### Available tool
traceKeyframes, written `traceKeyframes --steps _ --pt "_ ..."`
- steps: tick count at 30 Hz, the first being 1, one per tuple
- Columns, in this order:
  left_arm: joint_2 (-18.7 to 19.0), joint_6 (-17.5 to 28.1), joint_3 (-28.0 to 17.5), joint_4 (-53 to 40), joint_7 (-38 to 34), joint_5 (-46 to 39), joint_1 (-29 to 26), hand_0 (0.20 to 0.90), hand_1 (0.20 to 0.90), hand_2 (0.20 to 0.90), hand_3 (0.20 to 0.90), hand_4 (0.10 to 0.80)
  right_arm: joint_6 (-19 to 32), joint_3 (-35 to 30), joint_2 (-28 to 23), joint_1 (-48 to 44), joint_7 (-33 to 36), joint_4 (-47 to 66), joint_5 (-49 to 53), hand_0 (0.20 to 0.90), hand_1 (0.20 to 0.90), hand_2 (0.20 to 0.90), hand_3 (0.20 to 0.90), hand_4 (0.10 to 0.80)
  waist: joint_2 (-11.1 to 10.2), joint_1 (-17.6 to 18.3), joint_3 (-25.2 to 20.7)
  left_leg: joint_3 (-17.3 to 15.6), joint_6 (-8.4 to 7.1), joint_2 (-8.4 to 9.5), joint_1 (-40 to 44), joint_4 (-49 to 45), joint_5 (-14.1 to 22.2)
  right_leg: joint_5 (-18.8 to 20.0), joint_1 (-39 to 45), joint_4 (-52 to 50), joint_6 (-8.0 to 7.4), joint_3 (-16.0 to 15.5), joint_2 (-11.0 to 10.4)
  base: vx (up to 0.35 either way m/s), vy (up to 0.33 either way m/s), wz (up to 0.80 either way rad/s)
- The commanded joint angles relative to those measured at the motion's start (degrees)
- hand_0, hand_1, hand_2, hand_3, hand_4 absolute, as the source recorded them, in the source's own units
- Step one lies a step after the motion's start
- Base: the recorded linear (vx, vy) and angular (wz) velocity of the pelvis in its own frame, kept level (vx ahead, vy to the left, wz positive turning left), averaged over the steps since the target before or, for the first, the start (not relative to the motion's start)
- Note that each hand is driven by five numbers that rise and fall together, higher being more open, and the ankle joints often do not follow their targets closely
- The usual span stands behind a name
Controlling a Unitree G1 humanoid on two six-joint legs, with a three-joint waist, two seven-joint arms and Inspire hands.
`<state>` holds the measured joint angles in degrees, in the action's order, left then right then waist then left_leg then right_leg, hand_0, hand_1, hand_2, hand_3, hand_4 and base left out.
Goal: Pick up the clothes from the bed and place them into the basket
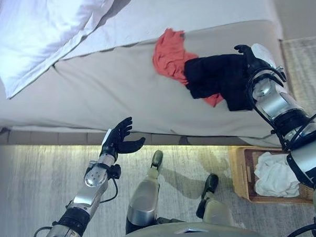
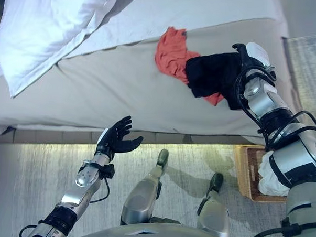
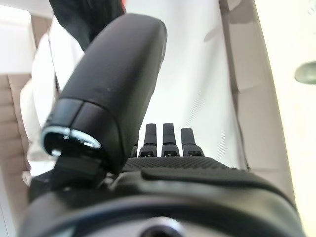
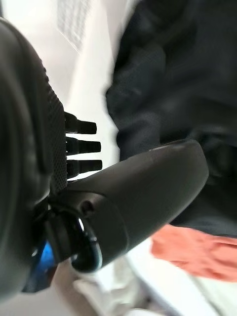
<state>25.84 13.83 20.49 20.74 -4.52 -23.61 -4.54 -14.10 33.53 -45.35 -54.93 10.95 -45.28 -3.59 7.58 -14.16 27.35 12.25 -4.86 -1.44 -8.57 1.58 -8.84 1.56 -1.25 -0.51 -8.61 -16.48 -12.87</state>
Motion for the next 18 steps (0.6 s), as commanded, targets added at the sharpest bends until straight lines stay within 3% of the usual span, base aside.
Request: traceKeyframes --steps 1,5,15,16,18 --pt "3.76 7.51 0.55 -8.00 -0.23 -1.83 -2.81 0.900 0.900 0.900 0.900 0.800 0.17 5.35 -6.19 -12.25 1.92 2.24 -4.58 0.900 0.900 0.900 0.900 0.800 -2.42 -1.26 -0.33 1.06 1.96 0.23 -1.29 -6.49 6.99 -4.20 -6.72 -14.77 3.93 0.87 -4.31 -0.045 0.010 0.30" --pt "4.00 7.68 1.21 -8.86 -0.37 -2.59 -3.17 0.900 0.900 0.900 0.900 0.800 -1.80 8.19 -7.16 -13.12 -0.48 0.90 -7.58 0.900 0.900 0.900 0.900 0.800 -2.12 -1.31 2.44 1.29 2.81 1.02 -3.79 -9.02 7.00 -4.40 -9.31 -17.69 3.83 1.30 -4.71 -0.029 -0.002 0.14" --pt "6.26 9.03 1.38 -12.32 -2.20 -2.91 -2.23 0.900 0.900 0.900 0.900 0.800 -7.32 11.20 -8.51 -12.88 -7.63 -4.10 -13.01 0.900 0.900 0.900 0.900 0.800 -2.37 -1.60 2.44 -0.05 4.46 1.70 -11.73 -13.66 7.86 -4.37 -17.37 -21.53 3.79 2.40 -4.50 -0.017 -0.007 -0.02" --pt "6.77 9.21 1.06 -12.89 -2.25 -3.23 -1.92 0.900 0.900 0.900 0.900 0.800 -7.76 12.49 -8.87 -13.84 -8.98 -5.28 -13.54 0.832 0.832 0.832 0.820 0.720 -2.30 -1.71 2.44 -0.29 4.67 1.77 -12.95 -14.46 7.93 -4.44 -18.62 -22.31 3.87 2.61 -4.35 -0.046 0.007 -0.09" --pt "7.28 8.92 0.69 -13.49 -2.23 -3.51 -1.66 0.900 0.900 0.900 0.900 0.800 -8.58 13.20 -9.43 -14.54 -9.44 -5.18 -12.80 0.467 0.467 0.467 0.395 0.295 -2.27 -1.71 2.44 -0.52 4.88 1.87 -13.71 -14.97 7.97 -4.54 -19.26 -22.70 4.05 2.73 -4.17 -0.036 0.008 -0.08"
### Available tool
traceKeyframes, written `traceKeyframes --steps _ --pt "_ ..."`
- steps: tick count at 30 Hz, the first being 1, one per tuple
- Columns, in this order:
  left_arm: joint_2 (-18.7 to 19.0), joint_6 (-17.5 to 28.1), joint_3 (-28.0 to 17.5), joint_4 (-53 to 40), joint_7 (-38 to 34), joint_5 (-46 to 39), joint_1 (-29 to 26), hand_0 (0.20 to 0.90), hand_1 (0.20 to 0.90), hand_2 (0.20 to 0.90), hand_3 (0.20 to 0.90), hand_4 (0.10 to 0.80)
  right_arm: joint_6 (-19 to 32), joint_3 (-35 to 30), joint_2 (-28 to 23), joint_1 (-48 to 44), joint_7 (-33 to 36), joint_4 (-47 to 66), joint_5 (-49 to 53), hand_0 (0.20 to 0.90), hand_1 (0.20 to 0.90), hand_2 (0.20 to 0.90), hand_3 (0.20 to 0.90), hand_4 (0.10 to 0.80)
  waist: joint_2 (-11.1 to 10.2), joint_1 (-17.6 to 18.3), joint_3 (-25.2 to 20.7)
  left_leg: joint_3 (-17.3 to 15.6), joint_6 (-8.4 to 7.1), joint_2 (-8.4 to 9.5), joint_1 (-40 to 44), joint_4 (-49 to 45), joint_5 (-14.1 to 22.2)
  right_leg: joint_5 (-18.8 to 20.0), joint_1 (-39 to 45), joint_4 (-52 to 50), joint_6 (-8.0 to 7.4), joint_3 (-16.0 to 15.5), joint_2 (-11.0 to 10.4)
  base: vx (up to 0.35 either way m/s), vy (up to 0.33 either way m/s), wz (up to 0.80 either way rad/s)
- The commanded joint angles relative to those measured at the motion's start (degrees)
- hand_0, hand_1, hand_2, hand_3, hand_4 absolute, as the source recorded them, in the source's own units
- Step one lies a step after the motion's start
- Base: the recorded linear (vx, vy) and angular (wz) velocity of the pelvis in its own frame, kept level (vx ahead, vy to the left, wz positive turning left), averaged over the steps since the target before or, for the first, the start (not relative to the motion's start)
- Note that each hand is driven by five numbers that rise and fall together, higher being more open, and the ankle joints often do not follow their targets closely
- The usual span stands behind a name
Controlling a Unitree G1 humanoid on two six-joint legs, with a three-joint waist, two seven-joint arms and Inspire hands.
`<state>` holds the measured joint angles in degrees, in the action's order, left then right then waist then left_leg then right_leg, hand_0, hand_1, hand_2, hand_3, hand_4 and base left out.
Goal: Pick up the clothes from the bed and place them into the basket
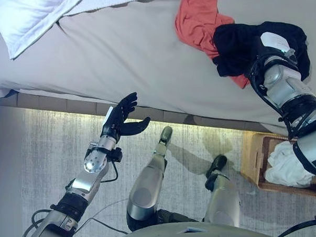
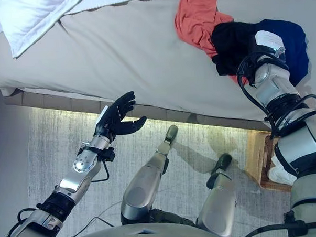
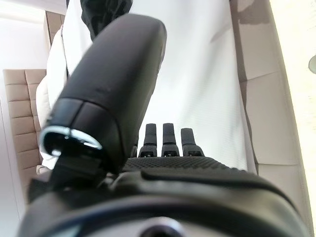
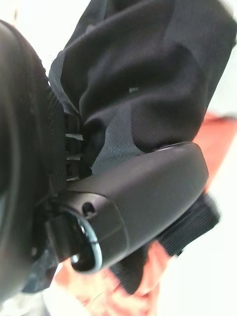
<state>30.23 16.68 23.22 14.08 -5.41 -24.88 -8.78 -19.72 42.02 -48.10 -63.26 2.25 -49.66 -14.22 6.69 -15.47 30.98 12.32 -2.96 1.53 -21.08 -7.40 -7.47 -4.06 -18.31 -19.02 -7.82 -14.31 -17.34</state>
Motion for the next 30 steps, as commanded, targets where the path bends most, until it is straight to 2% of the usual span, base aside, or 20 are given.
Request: traceKeyframes --steps 1,12,18,24,30 --pt "3.03 6.07 -2.18 -6.94 -1.21 -2.33 2.78 0.900 0.900 0.900 0.900 0.800 -2.89 4.57 -6.77 -6.19 -0.51 -1.01 -1.63 0.300 0.300 0.300 0.200 0.100 -1.39 -0.42 -1.19 -0.66 3.05 -1.11 -1.25 -6.08 6.66 1.01 -2.25 -4.31 3.34 0.61 0.40 -0.017 0.003 -0.08" --pt "3.31 5.27 -3.63 -7.74 -0.39 -1.91 3.18 0.900 0.900 0.900 0.900 0.800 -0.90 2.36 -7.24 -4.74 1.22 1.50 -1.38 0.300 0.300 0.300 0.200 0.100 -2.57 0.13 -1.19 -2.09 2.76 -2.33 2.93 -4.37 6.56 1.38 2.01 -1.38 3.59 0.47 1.48 -0.019 -0.011 -0.05" --pt "2.88 4.03 -4.89 -7.33 -0.11 -1.30 3.21 0.900 0.900 0.900 0.900 0.800 0.77 0.75 -7.93 -2.96 2.31 5.17 1.15 0.300 0.300 0.300 0.200 0.100 -3.97 1.32 -1.61 -3.56 2.04 -3.88 10.46 0.01 5.92 2.57 9.18 4.23 3.34 0.91 2.52 0.004 0.002 -0.10" --pt "2.09 2.74 -6.01 -6.49 -0.47 -0.84 3.49 0.900 0.900 0.900 0.900 0.800 3.95 -5.34 -7.47 0.52 7.01 9.03 10.32 0.300 0.300 0.300 0.200 0.100 -5.54 2.79 -5.50 -5.50 1.13 -5.61 14.48 2.76 5.92 3.30 13.41 8.57 3.37 1.80 3.44 0.030 0.008 -0.17" --pt "1.19 1.71 -6.91 -5.59 0.46 -0.32 5.17 0.900 0.900 0.900 0.900 0.800 9.46 -15.35 -6.43 6.05 8.82 13.88 18.61 0.300 0.300 0.300 0.200 0.100 -6.68 4.26 -9.66 -6.52 0.64 -6.58 17.89 3.74 6.48 3.44 16.62 10.34 3.47 2.79 3.98 0.061 0.011 -0.10"
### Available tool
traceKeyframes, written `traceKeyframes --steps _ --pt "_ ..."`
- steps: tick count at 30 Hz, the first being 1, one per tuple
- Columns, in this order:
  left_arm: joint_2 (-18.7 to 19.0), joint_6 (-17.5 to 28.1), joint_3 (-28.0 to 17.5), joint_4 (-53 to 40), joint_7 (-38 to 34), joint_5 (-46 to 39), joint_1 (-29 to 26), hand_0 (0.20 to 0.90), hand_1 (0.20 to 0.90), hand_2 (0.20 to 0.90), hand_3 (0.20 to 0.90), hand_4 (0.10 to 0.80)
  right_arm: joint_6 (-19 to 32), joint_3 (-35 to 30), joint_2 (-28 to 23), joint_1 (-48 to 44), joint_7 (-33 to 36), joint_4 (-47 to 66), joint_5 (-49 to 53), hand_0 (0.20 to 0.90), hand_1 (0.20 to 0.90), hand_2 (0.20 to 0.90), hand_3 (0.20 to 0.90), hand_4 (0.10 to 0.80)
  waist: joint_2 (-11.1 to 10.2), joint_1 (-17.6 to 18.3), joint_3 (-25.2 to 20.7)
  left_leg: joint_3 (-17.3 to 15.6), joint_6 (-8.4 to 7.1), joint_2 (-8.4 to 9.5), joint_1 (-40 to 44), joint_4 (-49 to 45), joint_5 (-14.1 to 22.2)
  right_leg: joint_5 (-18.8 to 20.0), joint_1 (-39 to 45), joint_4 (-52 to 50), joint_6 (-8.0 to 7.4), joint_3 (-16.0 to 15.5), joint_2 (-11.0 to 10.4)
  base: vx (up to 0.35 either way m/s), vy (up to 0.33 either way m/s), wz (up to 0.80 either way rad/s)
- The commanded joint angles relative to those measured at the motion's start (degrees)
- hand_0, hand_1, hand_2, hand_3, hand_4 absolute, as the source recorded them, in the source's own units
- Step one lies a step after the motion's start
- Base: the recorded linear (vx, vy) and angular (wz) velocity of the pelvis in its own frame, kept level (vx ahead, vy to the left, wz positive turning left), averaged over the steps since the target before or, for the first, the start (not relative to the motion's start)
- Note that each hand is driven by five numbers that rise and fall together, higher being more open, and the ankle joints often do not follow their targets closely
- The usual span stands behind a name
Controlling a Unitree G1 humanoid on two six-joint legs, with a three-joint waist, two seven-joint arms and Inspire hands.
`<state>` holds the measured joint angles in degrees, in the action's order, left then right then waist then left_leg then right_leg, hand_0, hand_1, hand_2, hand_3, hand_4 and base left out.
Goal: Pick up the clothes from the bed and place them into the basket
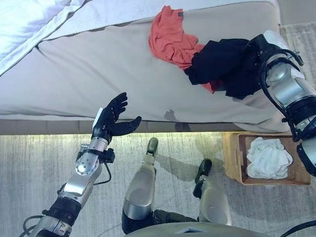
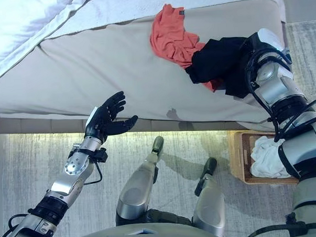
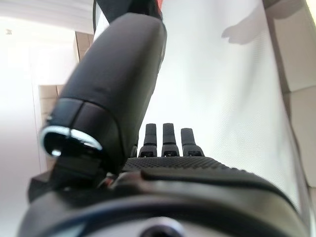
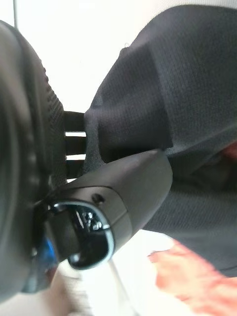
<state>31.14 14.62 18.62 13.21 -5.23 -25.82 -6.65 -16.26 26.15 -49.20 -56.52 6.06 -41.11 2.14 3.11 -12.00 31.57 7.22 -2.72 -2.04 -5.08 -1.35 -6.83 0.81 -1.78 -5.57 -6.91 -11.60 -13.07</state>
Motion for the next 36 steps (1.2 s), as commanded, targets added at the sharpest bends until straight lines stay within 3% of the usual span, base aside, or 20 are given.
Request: traceKeyframes --steps 1,7,18,26,28,36 --pt "-0.05 3.66 -2.45 -4.43 0.29 0.85 3.50 0.900 0.900 0.900 0.900 0.800 6.88 -1.10 -5.10 0.56 5.05 6.38 3.56 0.300 0.300 0.300 0.200 0.100 -3.36 1.22 -11.21 -1.76 0.32 -3.27 2.62 -1.95 5.87 -1.33 0.76 -2.65 2.53 0.35 -0.17 0.102 0.021 -0.10" --pt "-0.79 2.84 -2.78 -3.46 0.18 1.66 5.19 0.900 0.900 0.900 0.900 0.800 9.69 -6.54 -4.50 4.61 3.96 9.57 7.88 0.300 0.300 0.300 0.200 0.100 -4.74 2.51 -16.32 -3.08 -0.36 -4.50 6.38 1.82 5.04 -0.12 4.24 1.28 2.10 1.68 0.64 0.094 0.007 -0.13" --pt "-0.84 1.50 -1.48 0.06 0.21 1.95 5.58 0.900 0.900 0.900 0.900 0.800 11.34 -8.75 -5.82 1.82 4.65 10.78 16.99 0.300 0.300 0.300 0.200 0.100 -5.82 3.96 -21.63 -4.61 -1.47 -5.84 9.32 6.00 4.06 1.15 6.67 5.39 1.47 2.50 1.36 0.042 0.013 -0.07" --pt "-0.59 -1.01 -0.53 2.82 -1.95 0.35 5.35 0.900 0.900 0.900 0.900 0.800 11.86 -7.76 -11.44 -4.64 8.61 12.19 20.37 0.300 0.300 0.300 0.200 0.100 -6.75 6.07 -24.36 -6.05 -2.03 -6.54 10.95 6.35 4.72 0.65 8.12 5.99 1.31 3.78 2.10 0.004 0.039 -0.09" --pt "-0.85 -3.63 -0.26 4.18 -3.31 0.51 5.08 0.900 0.900 0.900 0.900 0.800 11.63 -7.26 -13.47 -5.75 7.95 12.02 19.46 0.300 0.300 0.300 0.200 0.100 -7.03 6.86 -25.08 -6.54 -2.17 -6.78 11.42 6.35 4.91 0.57 8.38 6.09 1.25 4.33 2.33 0.018 0.031 -0.13" --pt "-1.78 -5.14 1.28 6.70 -1.65 0.98 4.63 0.900 0.900 0.900 0.900 0.800 10.77 -5.41 -19.53 -7.38 8.06 13.12 19.37 0.300 0.300 0.300 0.200 0.100 -7.52 10.01 -26.75 -8.62 -2.53 -7.37 11.97 6.35 4.81 1.64 7.98 7.08 0.87 6.96 2.96 -0.002 0.010 -0.16"
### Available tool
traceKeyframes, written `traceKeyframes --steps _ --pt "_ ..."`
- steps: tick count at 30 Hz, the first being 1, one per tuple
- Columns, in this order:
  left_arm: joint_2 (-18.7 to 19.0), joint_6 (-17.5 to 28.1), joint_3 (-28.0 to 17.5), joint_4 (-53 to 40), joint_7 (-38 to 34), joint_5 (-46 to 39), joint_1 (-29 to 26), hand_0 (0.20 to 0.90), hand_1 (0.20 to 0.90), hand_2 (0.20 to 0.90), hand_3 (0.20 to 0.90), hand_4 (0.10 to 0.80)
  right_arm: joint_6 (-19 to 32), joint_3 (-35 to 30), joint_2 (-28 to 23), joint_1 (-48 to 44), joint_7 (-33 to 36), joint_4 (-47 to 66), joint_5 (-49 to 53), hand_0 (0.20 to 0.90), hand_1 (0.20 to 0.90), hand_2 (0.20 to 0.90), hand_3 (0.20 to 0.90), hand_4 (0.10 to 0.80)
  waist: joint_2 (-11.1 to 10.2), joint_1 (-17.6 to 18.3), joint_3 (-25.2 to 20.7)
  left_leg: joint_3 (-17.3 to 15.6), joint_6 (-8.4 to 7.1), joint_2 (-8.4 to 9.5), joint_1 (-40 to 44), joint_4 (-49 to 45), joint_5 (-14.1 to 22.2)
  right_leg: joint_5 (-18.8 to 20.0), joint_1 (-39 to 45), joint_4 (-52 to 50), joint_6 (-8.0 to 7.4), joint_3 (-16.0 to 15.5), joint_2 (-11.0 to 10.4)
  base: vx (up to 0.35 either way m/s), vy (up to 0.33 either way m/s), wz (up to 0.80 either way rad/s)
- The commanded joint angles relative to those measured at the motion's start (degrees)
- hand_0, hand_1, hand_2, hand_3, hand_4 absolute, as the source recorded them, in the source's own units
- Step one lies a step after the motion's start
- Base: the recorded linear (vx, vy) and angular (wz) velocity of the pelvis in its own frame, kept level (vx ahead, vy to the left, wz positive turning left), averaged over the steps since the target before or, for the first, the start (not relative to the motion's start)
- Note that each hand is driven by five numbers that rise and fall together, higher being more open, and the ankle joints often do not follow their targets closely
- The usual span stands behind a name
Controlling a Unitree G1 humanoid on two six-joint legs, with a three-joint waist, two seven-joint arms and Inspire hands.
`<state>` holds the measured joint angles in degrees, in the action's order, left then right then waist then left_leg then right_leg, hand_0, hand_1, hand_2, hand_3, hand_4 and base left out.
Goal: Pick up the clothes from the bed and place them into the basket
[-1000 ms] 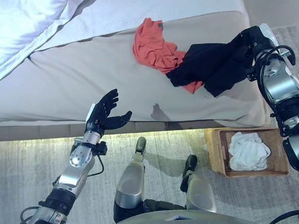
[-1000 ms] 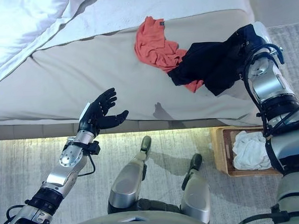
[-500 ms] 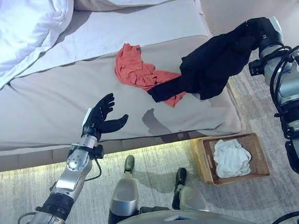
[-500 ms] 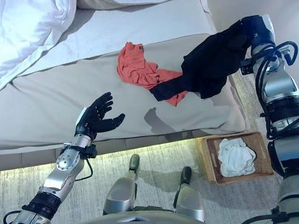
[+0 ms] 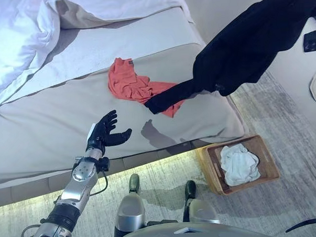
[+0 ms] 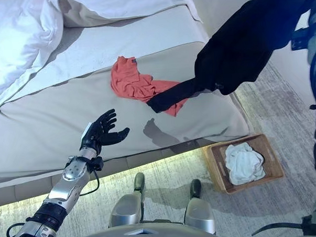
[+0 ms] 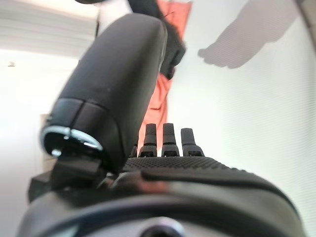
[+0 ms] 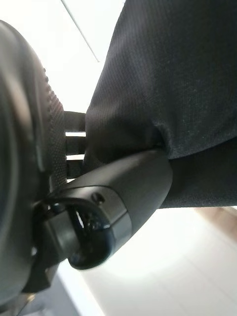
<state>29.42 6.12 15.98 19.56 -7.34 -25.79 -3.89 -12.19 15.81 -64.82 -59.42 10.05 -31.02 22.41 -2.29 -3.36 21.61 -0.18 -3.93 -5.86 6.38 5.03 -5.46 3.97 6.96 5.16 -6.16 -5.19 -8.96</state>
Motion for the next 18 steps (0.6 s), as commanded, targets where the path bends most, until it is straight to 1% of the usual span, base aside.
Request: traceKeyframes --steps 1,2,11,12,18 --pt "-0.05 3.37 4.08 0.32 0.46 0.99 1.81 0.900 0.900 0.900 0.900 0.800 6.66 4.79 -4.02 -4.33 4.30 3.18 -0.87 0.300 0.300 0.300 0.200 0.100 -2.10 1.48 -16.79 -1.37 -1.32 -3.57 0.58 -0.03 3.47 -1.46 -0.78 -3.59 0.10 0.71 -1.14 -0.003 0.013 -0.18" --pt "0.04 3.25 4.59 0.34 0.62 1.09 1.51 0.900 0.900 0.900 0.900 0.800 6.58 4.24 -4.49 -3.97 5.15 3.62 -0.67 0.300 0.300 0.300 0.200 0.100 -1.92 2.25 -16.92 -2.15 -1.36 -3.71 0.99 -0.03 3.71 -1.13 -0.68 -3.05 -0.05 1.31 -1.13 0.002 0.012 -0.29" --pt "0.31 2.90 6.38 1.22 0.79 1.36 -0.13 0.900 0.900 0.900 0.900 0.800 5.64 0.89 -6.11 -2.02 9.00 4.63 -0.87 0.300 0.300 0.300 0.200 0.100 -1.21 5.32 -17.03 -5.12 -1.58 -4.01 2.67 -0.03 4.74 0.26 -1.15 -1.84 -0.91 4.29 -1.07 0.005 0.006 -0.27" --pt "0.01 3.11 6.55 1.75 0.99 1.68 -0.40 0.900 0.900 0.900 0.900 0.800 5.44 0.00 -6.80 -1.24 9.45 4.84 -0.94 0.300 0.300 0.300 0.200 0.100 -1.13 6.01 -17.07 -5.44 -1.57 -4.02 2.83 -0.03 4.86 0.31 -1.42 -1.98 -0.93 5.03 -0.93 0.004 0.006 -0.15" --pt "-0.11 3.41 7.54 2.56 1.80 2.10 -1.03 0.900 0.900 0.900 0.900 0.800 5.30 -2.08 -10.00 0.91 9.37 3.99 0.25 0.300 0.300 0.300 0.200 0.100 -0.93 8.11 -17.45 -6.63 -1.64 -4.21 3.36 -0.03 5.17 0.32 -2.11 -2.50 -1.08 7.02 -0.50 0.008 0.007 -0.17"
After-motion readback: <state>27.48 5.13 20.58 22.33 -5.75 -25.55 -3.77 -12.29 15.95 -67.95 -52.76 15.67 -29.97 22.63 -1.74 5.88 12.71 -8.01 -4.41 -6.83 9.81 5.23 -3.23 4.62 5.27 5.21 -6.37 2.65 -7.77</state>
